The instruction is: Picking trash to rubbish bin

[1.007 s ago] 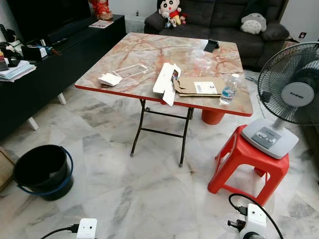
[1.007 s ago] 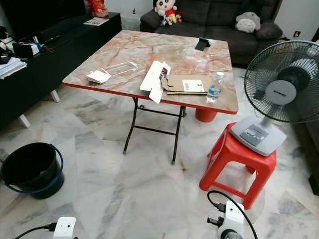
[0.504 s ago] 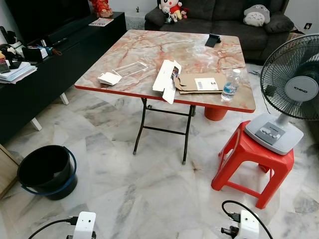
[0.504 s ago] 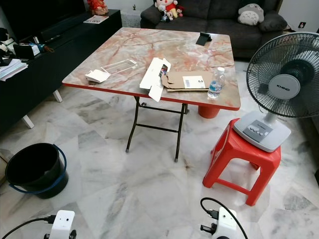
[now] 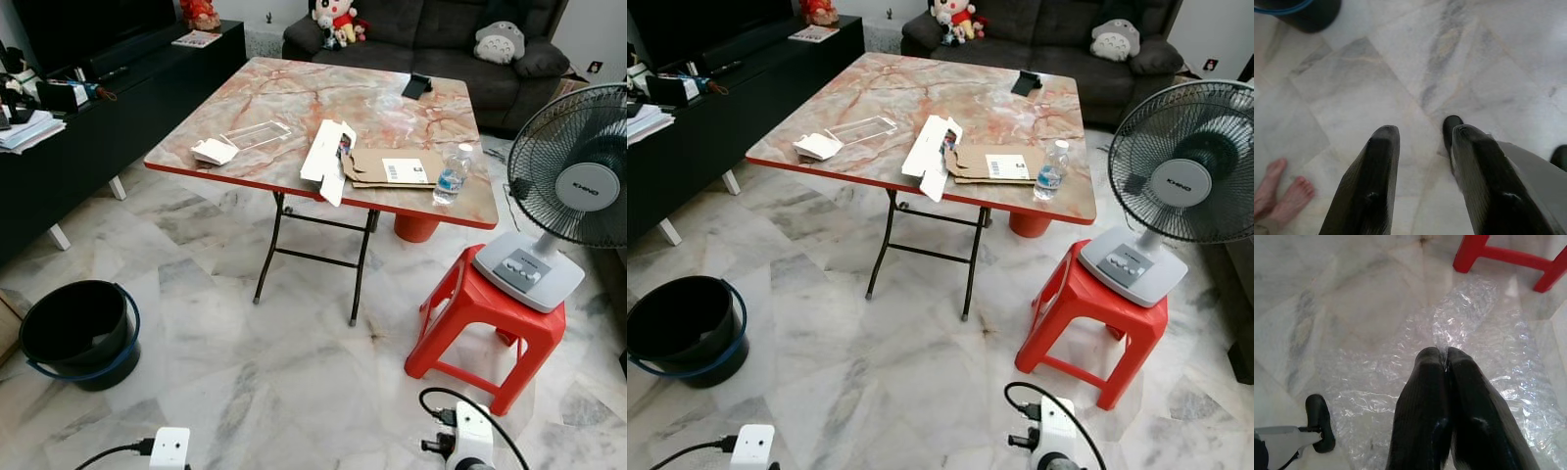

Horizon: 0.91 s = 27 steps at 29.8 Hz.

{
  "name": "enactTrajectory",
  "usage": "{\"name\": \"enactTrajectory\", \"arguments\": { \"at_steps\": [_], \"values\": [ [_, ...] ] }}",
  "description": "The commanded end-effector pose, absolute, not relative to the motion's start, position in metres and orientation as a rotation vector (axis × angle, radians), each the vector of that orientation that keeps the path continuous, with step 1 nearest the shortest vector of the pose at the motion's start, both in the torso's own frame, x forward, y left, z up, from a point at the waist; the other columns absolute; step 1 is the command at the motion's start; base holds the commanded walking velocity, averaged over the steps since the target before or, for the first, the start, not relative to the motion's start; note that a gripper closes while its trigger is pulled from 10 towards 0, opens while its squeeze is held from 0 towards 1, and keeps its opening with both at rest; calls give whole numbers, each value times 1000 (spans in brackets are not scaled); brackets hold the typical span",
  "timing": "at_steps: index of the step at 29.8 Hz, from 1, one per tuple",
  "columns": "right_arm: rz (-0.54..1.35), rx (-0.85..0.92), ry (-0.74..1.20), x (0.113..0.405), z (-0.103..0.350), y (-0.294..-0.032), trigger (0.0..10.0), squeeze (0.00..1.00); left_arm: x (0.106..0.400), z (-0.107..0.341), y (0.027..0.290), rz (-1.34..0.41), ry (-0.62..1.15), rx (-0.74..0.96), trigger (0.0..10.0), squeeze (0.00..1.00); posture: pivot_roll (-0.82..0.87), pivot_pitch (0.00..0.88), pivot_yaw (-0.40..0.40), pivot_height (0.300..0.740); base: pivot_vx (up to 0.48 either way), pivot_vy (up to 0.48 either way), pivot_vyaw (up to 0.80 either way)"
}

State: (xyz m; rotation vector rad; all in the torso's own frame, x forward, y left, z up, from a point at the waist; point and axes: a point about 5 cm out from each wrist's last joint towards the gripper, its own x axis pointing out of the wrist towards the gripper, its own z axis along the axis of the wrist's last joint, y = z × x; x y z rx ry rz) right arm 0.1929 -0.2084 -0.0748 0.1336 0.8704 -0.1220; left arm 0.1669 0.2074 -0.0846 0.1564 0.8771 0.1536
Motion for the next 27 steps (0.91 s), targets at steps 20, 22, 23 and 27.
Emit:
{"name": "enactTrajectory", "arguments": {
  "at_steps": [20, 22, 23, 27],
  "values": [
    [-128, 145, 859, 197, -73, -208, 10000, 0, 175, -83, 199, 113, 879, 157, 10000, 0, 30, 0, -61, 740, 0, 0, 0],
    [-109, 140, 862, 198, -73, -204, 10000, 0, 179, -81, 200, 111, 866, 157, 10000, 0, 48, 0, -70, 740, 0, 0, 0],
    [-98, 137, 862, 200, -73, -201, 10000, 0, 181, -80, 200, 107, 858, 159, 10000, 0, 49, 0, -71, 740, 0, 0, 0],
    [-71, 141, 860, 203, -72, -192, 10000, 0, 183, -78, 207, 133, 850, 166, 10000, 0, 51, 0, -48, 740, 0, 0, 0]
  ]
}}
